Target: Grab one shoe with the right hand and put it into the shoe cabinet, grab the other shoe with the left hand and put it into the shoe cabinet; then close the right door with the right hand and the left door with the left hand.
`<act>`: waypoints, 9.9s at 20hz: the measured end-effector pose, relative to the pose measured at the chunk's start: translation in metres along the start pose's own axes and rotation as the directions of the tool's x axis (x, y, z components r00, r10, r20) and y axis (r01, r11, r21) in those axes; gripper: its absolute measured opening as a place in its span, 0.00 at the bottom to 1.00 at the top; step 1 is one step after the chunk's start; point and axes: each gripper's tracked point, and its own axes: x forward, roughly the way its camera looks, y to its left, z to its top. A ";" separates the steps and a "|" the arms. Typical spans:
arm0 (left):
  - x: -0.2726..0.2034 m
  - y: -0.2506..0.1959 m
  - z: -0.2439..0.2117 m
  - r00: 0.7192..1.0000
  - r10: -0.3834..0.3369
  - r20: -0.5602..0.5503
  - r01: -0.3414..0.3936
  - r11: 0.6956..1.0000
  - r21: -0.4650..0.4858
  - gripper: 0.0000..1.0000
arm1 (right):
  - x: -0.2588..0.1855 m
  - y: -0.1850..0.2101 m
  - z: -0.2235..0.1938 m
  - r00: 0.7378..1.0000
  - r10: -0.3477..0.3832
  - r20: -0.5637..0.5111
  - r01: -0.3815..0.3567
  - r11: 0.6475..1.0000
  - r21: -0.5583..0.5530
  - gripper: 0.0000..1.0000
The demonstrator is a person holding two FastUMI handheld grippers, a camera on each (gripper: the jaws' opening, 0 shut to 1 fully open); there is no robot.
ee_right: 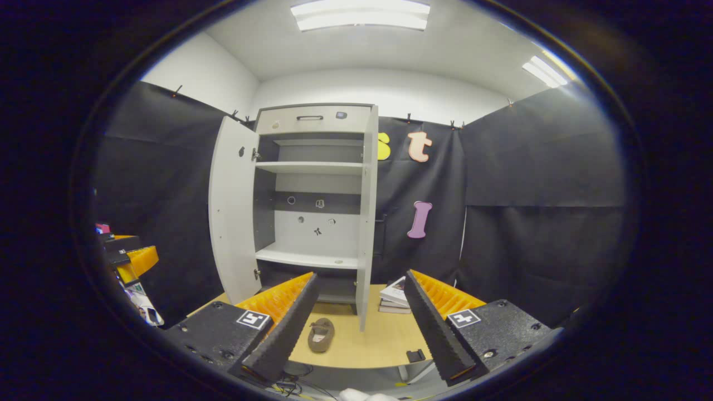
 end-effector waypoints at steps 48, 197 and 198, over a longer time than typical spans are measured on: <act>0.146 0.028 -0.042 0.937 0.313 -0.154 -0.315 0.949 0.010 0.96 | 0.403 0.170 -0.478 0.659 0.212 -0.721 -0.178 0.976 0.124 0.40; 0.449 -0.058 -0.119 0.959 -0.033 -0.282 0.040 0.999 0.017 0.02 | 0.177 -0.014 -0.079 0.985 -0.146 -0.090 0.156 0.982 0.103 0.99; 0.461 -0.059 -0.107 0.963 -0.029 -0.268 0.035 0.999 0.016 0.02 | 0.178 -0.017 -0.078 0.985 -0.149 -0.086 0.157 0.982 0.105 0.99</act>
